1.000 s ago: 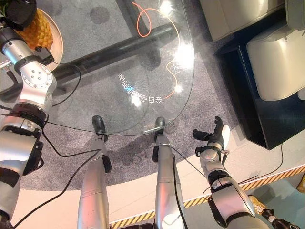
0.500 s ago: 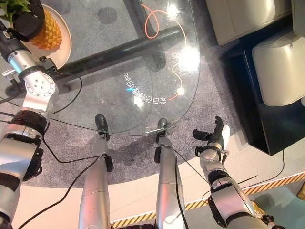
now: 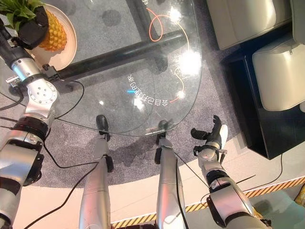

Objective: Pick up the fruit to the plate

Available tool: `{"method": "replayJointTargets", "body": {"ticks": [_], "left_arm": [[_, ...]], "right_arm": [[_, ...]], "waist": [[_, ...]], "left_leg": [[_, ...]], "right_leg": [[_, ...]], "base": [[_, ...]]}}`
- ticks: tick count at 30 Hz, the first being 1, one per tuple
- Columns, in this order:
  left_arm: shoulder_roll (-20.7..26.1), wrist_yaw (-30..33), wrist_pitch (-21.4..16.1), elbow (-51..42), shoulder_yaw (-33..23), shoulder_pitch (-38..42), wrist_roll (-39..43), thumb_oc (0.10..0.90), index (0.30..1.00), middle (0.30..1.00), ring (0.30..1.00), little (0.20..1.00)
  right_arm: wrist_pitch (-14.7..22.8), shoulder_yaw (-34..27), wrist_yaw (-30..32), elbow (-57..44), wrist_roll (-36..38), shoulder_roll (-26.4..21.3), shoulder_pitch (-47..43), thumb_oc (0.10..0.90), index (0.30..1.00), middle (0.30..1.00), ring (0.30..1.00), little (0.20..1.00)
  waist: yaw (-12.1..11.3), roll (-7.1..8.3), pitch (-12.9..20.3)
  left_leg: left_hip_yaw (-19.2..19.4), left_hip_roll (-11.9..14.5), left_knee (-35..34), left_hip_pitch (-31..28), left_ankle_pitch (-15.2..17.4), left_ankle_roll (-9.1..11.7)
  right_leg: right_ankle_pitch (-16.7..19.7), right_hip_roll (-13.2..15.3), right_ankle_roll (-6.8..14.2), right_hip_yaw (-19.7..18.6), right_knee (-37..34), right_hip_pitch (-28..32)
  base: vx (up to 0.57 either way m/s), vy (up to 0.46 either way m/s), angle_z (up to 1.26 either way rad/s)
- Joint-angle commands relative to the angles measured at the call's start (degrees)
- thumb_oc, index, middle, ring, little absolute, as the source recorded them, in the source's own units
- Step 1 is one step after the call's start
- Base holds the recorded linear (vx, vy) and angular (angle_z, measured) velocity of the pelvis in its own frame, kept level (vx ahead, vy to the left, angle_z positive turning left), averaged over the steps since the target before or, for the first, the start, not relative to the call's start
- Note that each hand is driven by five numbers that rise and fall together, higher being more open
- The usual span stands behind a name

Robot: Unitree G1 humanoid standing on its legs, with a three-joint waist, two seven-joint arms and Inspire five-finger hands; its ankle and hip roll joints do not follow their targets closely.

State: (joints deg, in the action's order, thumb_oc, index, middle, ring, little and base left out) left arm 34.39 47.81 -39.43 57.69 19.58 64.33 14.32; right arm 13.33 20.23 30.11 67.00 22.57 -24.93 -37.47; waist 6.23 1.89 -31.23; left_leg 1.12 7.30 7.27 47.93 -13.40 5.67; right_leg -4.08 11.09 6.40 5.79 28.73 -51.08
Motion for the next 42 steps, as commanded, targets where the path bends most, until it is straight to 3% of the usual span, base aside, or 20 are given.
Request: {"method": "replayJointTargets", "body": {"ticks": [1,27,42], "left_arm": [[3.34,0.23,-7.18,-4.10,-3.08,3.86,-2.14,0.800,0.900,0.900,0.900,0.900],[0.84,2.16,-11.07,-17.29,-5.16,-0.44,-6.93,0.800,0.900,0.900,0.900,0.900],[-0.49,-2.32,-9.92,-23.46,-8.32,-2.93,1.78,0.800,0.900,0.900,0.900,0.900]], "right_arm": [[1.49,-3.93,3.98,-0.03,-0.03,-2.65,4.37,0.800,0.900,0.900,0.900,0.900],[1.68,-6.07,4.75,-0.91,0.00,-1.75,5.65,0.800,0.900,0.900,0.900,0.900],[2.48,-7.39,5.08,-1.09,0.08,-0.27,6.79,0.800,0.900,0.900,0.900,0.900]], "waist": [[-1.22,0.72,1.44],[-2.61,0.55,1.44],[-3.21,-0.77,1.44]], "left_leg": [[4.06,-1.86,9.35,-2.45,13.36,-0.83],[3.86,-2.55,7.84,-3.57,13.22,-1.14],[3.49,-2.97,3.19,-8.46,11.38,-1.06]], "right_leg": [[4.19,-2.84,-0.06,0.02,-9.60,4.43],[5.77,-1.91,0.85,0.91,-11.78,6.06],[7.03,-1.50,1.29,0.59,-14.89,10.27]], "base": [[0.00,0.000,0.00],[0.00,0.000,0.00],[-0.01,-0.036,0.00]]}}
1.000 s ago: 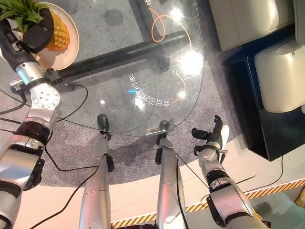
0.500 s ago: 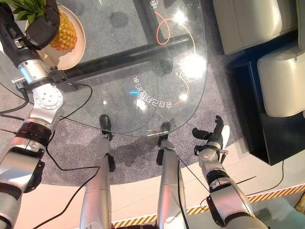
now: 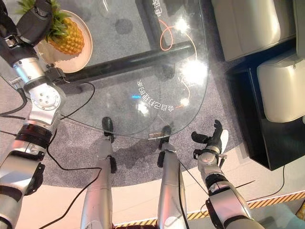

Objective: Pick up the fruit to the plate

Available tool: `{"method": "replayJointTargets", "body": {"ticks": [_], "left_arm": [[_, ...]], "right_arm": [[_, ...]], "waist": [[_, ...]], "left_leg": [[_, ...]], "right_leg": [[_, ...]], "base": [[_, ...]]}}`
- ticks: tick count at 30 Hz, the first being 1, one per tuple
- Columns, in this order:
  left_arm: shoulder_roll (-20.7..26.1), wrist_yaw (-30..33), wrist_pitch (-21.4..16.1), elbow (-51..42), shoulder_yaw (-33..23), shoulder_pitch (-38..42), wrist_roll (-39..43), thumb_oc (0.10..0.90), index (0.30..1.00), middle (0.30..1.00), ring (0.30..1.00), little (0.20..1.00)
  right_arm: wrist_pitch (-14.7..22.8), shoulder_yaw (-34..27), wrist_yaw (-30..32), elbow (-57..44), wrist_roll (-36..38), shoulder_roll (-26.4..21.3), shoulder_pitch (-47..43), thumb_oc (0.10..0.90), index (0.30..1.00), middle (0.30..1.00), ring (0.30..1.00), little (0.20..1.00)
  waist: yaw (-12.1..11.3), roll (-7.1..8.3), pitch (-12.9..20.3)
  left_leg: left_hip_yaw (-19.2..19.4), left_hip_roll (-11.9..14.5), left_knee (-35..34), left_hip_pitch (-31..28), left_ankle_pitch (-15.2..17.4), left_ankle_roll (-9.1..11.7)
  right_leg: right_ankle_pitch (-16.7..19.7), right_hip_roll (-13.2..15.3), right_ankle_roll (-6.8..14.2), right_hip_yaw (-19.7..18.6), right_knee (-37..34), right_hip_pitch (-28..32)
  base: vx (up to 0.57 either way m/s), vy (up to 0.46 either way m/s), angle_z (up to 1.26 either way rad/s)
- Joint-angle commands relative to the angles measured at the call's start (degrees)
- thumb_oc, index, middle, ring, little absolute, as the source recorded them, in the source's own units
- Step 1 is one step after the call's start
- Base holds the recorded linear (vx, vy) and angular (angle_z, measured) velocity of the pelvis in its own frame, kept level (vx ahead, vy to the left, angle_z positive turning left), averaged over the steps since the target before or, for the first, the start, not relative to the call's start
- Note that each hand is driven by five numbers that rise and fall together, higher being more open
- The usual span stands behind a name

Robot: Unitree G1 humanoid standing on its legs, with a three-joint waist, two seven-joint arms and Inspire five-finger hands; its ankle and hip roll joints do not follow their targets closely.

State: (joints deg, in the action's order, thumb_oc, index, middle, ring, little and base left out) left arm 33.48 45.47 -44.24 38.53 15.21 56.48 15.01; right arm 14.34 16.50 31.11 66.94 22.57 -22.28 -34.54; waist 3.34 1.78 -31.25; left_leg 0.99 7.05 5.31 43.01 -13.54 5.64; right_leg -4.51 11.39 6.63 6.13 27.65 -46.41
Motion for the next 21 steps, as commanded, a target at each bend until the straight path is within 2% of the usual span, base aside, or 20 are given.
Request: {"method": "replayJointTargets", "body": {"ticks": [1,6,12,13,15,17,18,19,21], "left_arm": [[0.18,-0.22,-4.97,-4.58,-4.26,4.58,2.05,0.800,0.900,0.900,0.900,0.900],[-0.23,-4.06,-4.63,-5.32,-5.68,2.48,8.95,0.800,0.900,0.900,0.900,0.900],[0.15,-9.57,-1.05,-5.51,-8.73,-2.66,12.44,0.800,0.900,0.900,0.900,0.900],[0.61,-11.57,0.40,-5.41,-10.11,-5.40,14.69,0.800,0.900,0.900,0.900,0.900],[0.99,-14.53,1.56,-4.97,-11.31,-8.49,17.00,0.800,0.900,0.900,0.900,0.900],[1.09,-21.73,6.80,-4.27,-13.26,-13.92,22.08,0.800,0.900,0.900,0.900,0.900],[0.77,-25.90,10.99,-3.58,-13.97,-17.42,26.08,0.800,0.900,0.900,0.900,0.900],[0.63,-26.88,11.98,-3.22,-14.19,-18.53,27.15,0.800,0.900,0.900,0.900,0.900],[-0.08,-33.69,16.44,-0.64,-15.60,-24.78,33.56,0.800,0.900,0.900,0.900,0.900]], "right_arm": [[1.25,-3.90,4.01,-1.02,0.02,-3.02,3.92,0.800,0.900,0.900,0.900,0.900],[0.67,-4.53,4.15,-1.10,-0.04,-3.33,4.84,0.800,0.900,0.900,0.900,0.900],[0.05,-6.52,2.15,-0.19,-1.00,-3.75,8.25,0.800,0.900,0.900,0.900,0.900],[-0.03,-7.22,1.29,-0.03,-1.00,-3.85,9.81,0.800,0.900,0.900,0.900,0.900],[0.09,-7.70,0.52,0.03,-1.55,-3.96,11.66,0.800,0.900,0.900,0.900,0.900],[0.96,-8.45,-0.52,-0.09,-2.85,-3.82,15.57,0.800,0.900,0.900,0.900,0.900],[0.83,-8.85,-0.94,-0.41,-3.10,-3.93,17.54,0.800,0.900,0.900,0.900,0.900],[0.73,-9.14,-1.20,-0.46,-3.33,-3.93,18.11,0.800,0.900,0.900,0.900,0.900],[0.11,-11.01,-3.28,-0.26,-4.13,-4.02,21.28,0.800,0.900,0.900,0.900,0.900]], "waist": [[-0.37,-0.86,1.45],[-0.55,-2.06,1.45],[-1.05,-2.75,1.46],[-1.41,-2.73,2.04],[-1.62,-2.66,3.36],[-1.82,-2.60,6.16],[-1.82,-2.62,7.68],[-1.80,-2.67,8.27],[-1.71,-2.67,11.11]], "left_leg": [[3.59,-2.76,4.53,-4.48,11.29,-0.97],[3.55,-2.89,2.52,-9.04,10.65,-0.83],[3.56,-2.75,-0.16,-17.81,10.22,-0.44],[3.62,-2.59,-1.20,-20.77,10.13,-0.28],[3.80,-2.36,-2.34,-23.05,10.02,-0.09],[4.35,-2.01,-4.41,-26.54,9.72,0.23],[4.52,-1.92,-5.42,-29.02,9.92,0.41],[4.54,-1.89,-5.80,-29.51,9.64,0.40],[4.80,-1.82,-6.64,-32.89,9.91,0.37]], "right_leg": [[7.40,-1.70,1.07,0.22,-14.15,6.48],[7.09,-1.20,1.06,0.11,-15.23,10.86],[6.67,-0.32,1.27,0.08,-17.59,20.24],[6.57,0.00,1.41,0.25,-18.64,23.47],[6.58,0.20,1.57,0.52,-19.76,25.85],[6.73,0.34,1.68,0.90,-21.98,29.72],[6.41,0.30,1.65,0.99,-23.16,32.48],[6.77,0.21,1.59,1.02,-23.79,33.11],[6.91,0.17,1.58,1.31,-25.45,36.81]], "base": [[0.00,0.000,0.00],[0.00,-0.007,0.02],[0.03,-0.024,0.03],[0.08,-0.019,0.04],[0.13,-0.011,-0.01],[0.20,0.015,-0.01],[0.15,0.030,-0.04],[0.17,0.043,-0.05],[0.19,0.060,0.01]]}}
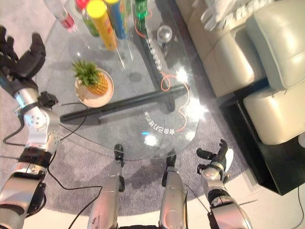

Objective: Pick up the fruit to the plate

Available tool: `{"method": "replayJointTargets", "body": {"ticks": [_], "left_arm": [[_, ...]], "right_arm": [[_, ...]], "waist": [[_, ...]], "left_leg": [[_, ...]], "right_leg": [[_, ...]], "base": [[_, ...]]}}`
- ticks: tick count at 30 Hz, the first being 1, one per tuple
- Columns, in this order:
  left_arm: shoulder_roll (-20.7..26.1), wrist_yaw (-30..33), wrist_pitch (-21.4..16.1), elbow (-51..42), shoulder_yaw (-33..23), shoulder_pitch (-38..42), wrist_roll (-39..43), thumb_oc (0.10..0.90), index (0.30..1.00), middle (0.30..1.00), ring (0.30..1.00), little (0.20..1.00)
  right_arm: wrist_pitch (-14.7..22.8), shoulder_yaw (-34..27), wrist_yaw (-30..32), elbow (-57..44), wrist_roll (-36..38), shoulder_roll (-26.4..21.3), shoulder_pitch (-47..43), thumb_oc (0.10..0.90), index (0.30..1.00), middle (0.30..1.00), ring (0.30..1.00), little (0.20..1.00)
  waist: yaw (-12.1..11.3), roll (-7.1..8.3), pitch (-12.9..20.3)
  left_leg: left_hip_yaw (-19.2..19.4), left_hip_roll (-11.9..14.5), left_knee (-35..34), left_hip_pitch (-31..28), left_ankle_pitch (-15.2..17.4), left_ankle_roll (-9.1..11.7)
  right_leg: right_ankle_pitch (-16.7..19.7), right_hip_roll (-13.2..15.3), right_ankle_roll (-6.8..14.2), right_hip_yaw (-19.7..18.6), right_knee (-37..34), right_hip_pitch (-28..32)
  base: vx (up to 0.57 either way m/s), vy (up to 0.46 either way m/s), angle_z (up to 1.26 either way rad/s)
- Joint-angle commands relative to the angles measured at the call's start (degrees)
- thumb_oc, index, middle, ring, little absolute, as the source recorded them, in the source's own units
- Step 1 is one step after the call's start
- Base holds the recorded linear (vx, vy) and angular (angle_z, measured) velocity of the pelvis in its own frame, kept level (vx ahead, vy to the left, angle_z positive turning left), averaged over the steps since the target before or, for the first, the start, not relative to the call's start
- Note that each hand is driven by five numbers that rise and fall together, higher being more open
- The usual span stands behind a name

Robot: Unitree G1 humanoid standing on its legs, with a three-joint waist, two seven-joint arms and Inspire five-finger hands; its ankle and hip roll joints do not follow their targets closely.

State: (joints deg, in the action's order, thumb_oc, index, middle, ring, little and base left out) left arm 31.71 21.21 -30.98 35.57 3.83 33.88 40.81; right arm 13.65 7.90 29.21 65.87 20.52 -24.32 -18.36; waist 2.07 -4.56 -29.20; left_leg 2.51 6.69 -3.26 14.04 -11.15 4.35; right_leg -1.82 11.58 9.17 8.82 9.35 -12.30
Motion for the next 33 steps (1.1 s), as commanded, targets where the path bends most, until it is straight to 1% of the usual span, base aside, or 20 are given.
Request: {"method": "replayJointTargets", "body": {"ticks": [1,2,3,5,6,7,8,9,10,11,12,14,15,17,19,21,24,28,30,33], "left_arm": [[0.78,-11.65,5.80,3.61,-5.15,-5.50,9.26,0.800,0.900,0.900,0.900,0.900],[0.27,-12.54,7.18,4.09,-5.43,-7.15,9.50,0.800,0.900,0.900,0.900,0.900],[-1.26,-15.24,10.18,6.04,-6.29,-11.48,9.62,0.800,0.900,0.900,0.900,0.900],[-2.92,-17.73,12.99,7.77,-6.54,-15.20,8.86,0.800,0.900,0.900,0.900,0.900],[-3.83,-19.80,14.87,9.69,-6.86,-17.85,6.84,0.800,0.900,0.900,0.900,0.900],[-4.04,-20.39,15.90,10.28,-6.83,-18.50,6.16,0.800,0.900,0.900,0.900,0.900],[-4.59,-22.53,18.54,13.00,-6.92,-19.98,5.64,0.800,0.900,0.900,0.900,0.900],[-5.08,-23.70,20.32,14.85,-7.08,-20.71,4.28,0.800,0.900,0.900,0.900,0.900],[-5.44,-25.32,22.10,18.25,-7.26,-21.86,0.95,0.800,0.900,0.900,0.900,0.900],[-5.42,-25.57,22.48,19.81,-7.25,-22.39,-1.10,0.800,0.900,0.900,0.900,0.900],[-5.63,-26.66,22.55,23.82,-6.88,-23.58,-3.92,0.800,0.900,0.900,0.900,0.900],[-5.87,-27.11,23.98,28.26,-7.22,-24.89,-8.79,0.800,0.900,0.900,0.900,0.900],[-6.47,-27.76,23.31,32.48,-6.72,-26.00,-10.18,0.800,0.900,0.900,0.900,0.900],[-7.42,-28.44,24.60,36.83,-6.38,-27.51,-13.70,0.800,0.900,0.900,0.900,0.900],[-8.31,-28.03,27.30,39.40,-5.28,-28.64,-17.24,0.800,0.900,0.900,0.900,0.900],[-9.58,-28.61,29.27,42.01,-3.32,-30.11,-22.83,0.800,0.900,0.900,0.900,0.900],[-10.76,-30.08,30.73,43.21,-1.44,-31.04,-25.08,0.800,0.900,0.900,0.900,0.900],[-11.63,-31.21,32.98,43.06,0.47,-30.57,-25.20,0.800,0.900,0.900,0.900,0.900],[-11.92,-31.55,32.97,43.07,1.05,-30.25,-25.98,0.800,0.900,0.900,0.900,0.900],[-12.43,-31.45,33.29,42.80,1.74,-30.02,-25.06,0.800,0.900,0.900,0.900,0.900]], "right_arm": [[0.28,-3.27,-2.56,1.22,-3.15,-1.67,6.74,0.800,0.900,0.900,0.900,0.900],[0.14,-3.64,-2.84,1.25,-3.95,-1.47,7.62,0.800,0.900,0.900,0.900,0.900],[-0.56,-4.56,-4.27,1.66,-4.78,-0.88,9.93,0.800,0.900,0.900,0.900,0.900],[-1.57,-5.23,-6.33,2.20,-6.49,-0.26,11.91,0.800,0.900,0.900,0.900,0.900],[-2.68,-5.50,-8.70,2.89,-7.71,0.11,13.35,0.800,0.900,0.900,0.900,0.900],[-3.04,-5.51,-9.57,3.10,-7.96,0.23,13.75,0.800,0.900,0.900,0.900,0.900],[-4.01,-5.31,-11.39,4.05,-8.61,0.58,14.56,0.800,0.900,0.900,0.900,0.900],[-4.79,-5.23,-12.51,4.63,-9.06,0.73,15.00,0.800,0.900,0.900,0.900,0.900],[-5.65,-5.08,-14.14,5.72,-9.78,0.98,15.53,0.800,0.900,0.900,0.900,0.900],[-6.01,-5.03,-14.94,6.18,-10.14,0.98,15.71,0.800,0.900,0.900,0.900,0.900],[-6.80,-4.65,-16.00,7.25,-10.02,1.21,15.93,0.800,0.900,0.900,0.900,0.900],[-8.35,-4.60,-17.73,8.20,-10.33,1.41,16.17,0.800,0.900,0.900,0.900,0.900],[-9.29,-4.54,-18.96,9.34,-10.72,1.72,16.21,0.800,0.900,0.900,0.900,0.900],[-10.25,-4.24,-20.53,10.62,-11.91,2.20,16.34,0.800,0.900,0.900,0.900,0.900],[-11.22,-3.69,-21.26,11.36,-12.78,2.77,16.32,0.800,0.900,0.900,0.900,0.900],[-12.79,-3.02,-21.75,12.38,-12.93,3.33,16.06,0.800,0.900,0.900,0.900,0.900],[-13.71,-2.75,-22.64,13.36,-14.18,3.49,15.70,0.800,0.900,0.900,0.900,0.900],[-14.88,-1.70,-23.39,14.10,-14.98,3.84,15.18,0.800,0.900,0.900,0.900,0.900],[-14.93,-1.35,-23.29,14.36,-14.85,4.21,15.06,0.800,0.900,0.900,0.900,0.900],[-15.28,-0.84,-23.51,14.20,-15.27,4.62,14.76,0.800,0.900,0.900,0.900,0.900]], "waist": [[-0.52,3.74,10.55],[-0.53,3.78,11.12],[-0.77,3.95,13.21],[-0.88,3.96,15.14],[-1.11,3.94,16.81],[-1.17,3.91,17.24],[-1.36,3.84,18.70],[-1.44,3.84,19.60],[-1.54,3.81,20.82],[-1.55,3.79,21.23],[-1.52,3.68,22.07],[-1.50,3.56,22.89],[-1.38,3.45,23.45],[-1.24,3.25,24.01],[-1.16,3.07,24.26],[-1.20,2.82,24.49],[-1.13,2.57,24.62],[-1.49,2.52,24.90],[-1.68,2.61,25.02],[-1.86,2.72,25.10]], "left_leg": [[3.28,-1.44,1.69,-5.58,7.74,1.54],[3.30,-1.41,1.51,-6.45,7.81,1.49],[3.29,-1.30,1.10,-8.40,8.01,1.33],[3.35,-1.15,0.48,-10.17,8.15,1.25],[3.33,-0.90,-0.08,-11.79,8.36,1.15],[3.36,-0.81,-0.25,-12.22,8.40,1.16],[3.36,-0.63,-0.68,-13.37,8.50,1.16],[3.31,-0.57,-0.85,-14.04,8.67,1.17],[3.40,-0.31,-1.08,-14.98,8.89,1.27],[3.38,-0.21,-1.23,-15.49,8.99,1.29],[3.48,0.02,-1.43,-16.32,9.13,1.39],[3.55,0.20,-1.72,-17.26,9.40,1.45],[3.51,0.22,-1.74,-17.86,9.64,1.38],[3.56,0.21,-1.74,-18.57,10.01,1.27],[3.28,0.05,-1.74,-18.89,10.16,1.09],[3.11,-0.13,-1.74,-19.53,10.47,0.78],[3.19,-0.29,-1.74,-20.29,10.82,0.34],[3.52,-0.53,-1.74,-20.73,11.06,0.09],[3.92,-0.46,-1.74,-20.81,10.96,0.21],[4.26,-0.18,-1.74,-20.98,10.98,0.48]], "right_leg": [[4.35,0.02,-0.87,-1.24,-7.69,4.43],[4.44,0.06,-0.84,-1.13,-8.01,5.32],[4.57,0.02,-0.70,-0.98,-8.70,7.47],[4.62,0.02,-0.52,-0.67,-9.23,9.11],[4.40,-0.18,-0.54,-0.43,-9.44,10.64],[4.30,-0.21,-0.55,-0.31,-9.45,11.02],[4.10,-0.31,-0.52,0.00,-9.57,12.09],[3.96,-0.40,-0.48,0.19,-9.80,12.90],[3.59,-0.48,-0.49,0.63,-9.91,13.91],[3.47,-0.54,-0.52,0.85,-10.02,14.42],[3.07,-0.61,-0.54,1.06,-9.94,15.20],[2.46,-0.75,-0.62,1.39,-9.89,16.18],[1.95,-0.89,-0.69,1.48,-9.70,16.79],[1.33,-0.99,-0.71,1.70,-9.48,17.50],[0.77,-1.21,-0.93,1.73,-8.97,17.80],[-0.38,-1.49,-1.33,2.11,-7.65,18.18],[-1.42,-1.77,-1.70,2.46,-6.43,18.65],[-1.39,-1.48,-1.71,3.75,-6.73,19.47],[-1.04,-1.16,-1.45,4.53,-7.09,19.69],[-0.30,-0.67,-1.07,4.96,-8.03,19.95]], "base": [[0.21,0.050,-0.02],[0.26,0.032,-0.01],[0.23,0.019,0.00],[0.25,0.010,0.02],[0.22,0.002,0.05],[0.25,-0.003,0.07],[0.20,0.000,0.03],[0.26,-0.004,0.00],[0.20,-0.007,0.00],[0.20,0.000,-0.01],[0.14,0.005,-0.01],[0.14,0.013,-0.02],[0.13,0.022,-0.01],[0.11,0.027,0.00],[0.08,0.037,0.01],[0.10,0.055,0.01],[0.08,0.059,0.00],[0.03,0.036,-0.01],[0.00,0.000,0.00],[0.01,-0.009,-0.03]]}}
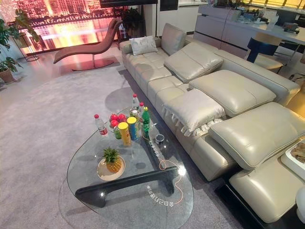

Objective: Pick up the fruit to the plate

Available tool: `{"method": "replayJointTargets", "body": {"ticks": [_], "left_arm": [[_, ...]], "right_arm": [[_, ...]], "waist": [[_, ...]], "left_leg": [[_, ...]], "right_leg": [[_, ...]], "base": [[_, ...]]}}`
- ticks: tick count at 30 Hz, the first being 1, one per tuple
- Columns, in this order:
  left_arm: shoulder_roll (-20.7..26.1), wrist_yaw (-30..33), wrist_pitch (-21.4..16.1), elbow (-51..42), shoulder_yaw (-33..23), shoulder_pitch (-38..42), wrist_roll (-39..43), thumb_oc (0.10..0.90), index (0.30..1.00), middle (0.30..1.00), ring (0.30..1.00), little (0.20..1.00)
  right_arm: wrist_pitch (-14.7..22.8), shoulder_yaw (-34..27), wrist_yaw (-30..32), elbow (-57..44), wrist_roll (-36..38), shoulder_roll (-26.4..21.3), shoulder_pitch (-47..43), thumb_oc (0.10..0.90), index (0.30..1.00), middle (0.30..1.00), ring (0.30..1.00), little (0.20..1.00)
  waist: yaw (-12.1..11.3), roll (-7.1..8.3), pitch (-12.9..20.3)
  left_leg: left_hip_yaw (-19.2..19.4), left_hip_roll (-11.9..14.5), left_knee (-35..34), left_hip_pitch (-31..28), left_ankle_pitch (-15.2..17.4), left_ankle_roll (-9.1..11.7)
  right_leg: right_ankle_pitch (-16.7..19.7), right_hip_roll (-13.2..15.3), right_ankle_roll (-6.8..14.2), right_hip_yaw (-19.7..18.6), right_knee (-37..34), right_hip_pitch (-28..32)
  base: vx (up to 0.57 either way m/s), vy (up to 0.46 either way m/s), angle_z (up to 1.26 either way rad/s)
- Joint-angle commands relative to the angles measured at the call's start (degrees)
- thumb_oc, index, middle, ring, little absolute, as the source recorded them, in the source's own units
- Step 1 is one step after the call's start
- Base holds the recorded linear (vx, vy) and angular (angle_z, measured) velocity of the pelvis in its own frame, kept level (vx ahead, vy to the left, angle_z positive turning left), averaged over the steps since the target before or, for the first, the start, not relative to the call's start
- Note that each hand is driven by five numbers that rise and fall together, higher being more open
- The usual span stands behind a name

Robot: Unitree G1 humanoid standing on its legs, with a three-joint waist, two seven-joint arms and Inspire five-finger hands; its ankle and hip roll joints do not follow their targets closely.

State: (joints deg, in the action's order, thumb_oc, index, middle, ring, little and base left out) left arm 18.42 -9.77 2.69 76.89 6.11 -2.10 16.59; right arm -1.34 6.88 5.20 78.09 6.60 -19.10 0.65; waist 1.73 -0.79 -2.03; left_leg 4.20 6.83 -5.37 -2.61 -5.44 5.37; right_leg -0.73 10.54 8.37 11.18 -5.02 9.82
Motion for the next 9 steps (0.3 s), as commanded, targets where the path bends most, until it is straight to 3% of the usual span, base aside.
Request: {"method": "replayJointTargets", "body": {"ticks": [1,5,9], "left_arm": [[0.76,-0.44,-0.18,1.43,-0.47,5.97,-0.64,0.800,0.900,0.900,0.900,0.900],[0.44,1.34,0.79,1.54,-0.47,6.39,-1.11,0.800,0.900,0.900,0.900,0.900],[0.33,1.17,1.12,1.52,-0.22,7.13,-1.01,0.800,0.900,0.900,0.900,0.900]], "right_arm": [[-0.47,0.41,0.48,1.85,-1.50,-0.49,-4.29,0.800,0.900,0.900,0.900,0.900],[-1.45,1.80,0.14,1.26,-2.52,-0.20,-4.59,0.800,0.900,0.900,0.900,0.900],[-2.50,2.61,0.14,0.75,-2.17,-0.11,-5.13,0.800,0.900,0.900,0.900,0.900]], "waist": [[-1.58,-1.00,-1.98],[-1.30,-0.69,-2.17],[-0.95,-0.68,-2.29]], "left_leg": [[2.58,-0.27,0.37,-4.36,5.32,-0.41],[2.80,-0.04,0.37,-4.07,5.35,0.14],[3.11,0.29,0.37,-4.09,5.32,0.22]], "right_leg": [[-0.83,0.66,-0.01,2.60,5.54,-2.03],[1.80,1.48,1.05,1.81,2.22,-2.14],[1.83,1.52,0.99,1.50,2.38,-2.49]], "base": [[0.00,-0.040,-0.04],[-0.02,-0.045,-0.03],[0.00,-0.016,0.00]]}}
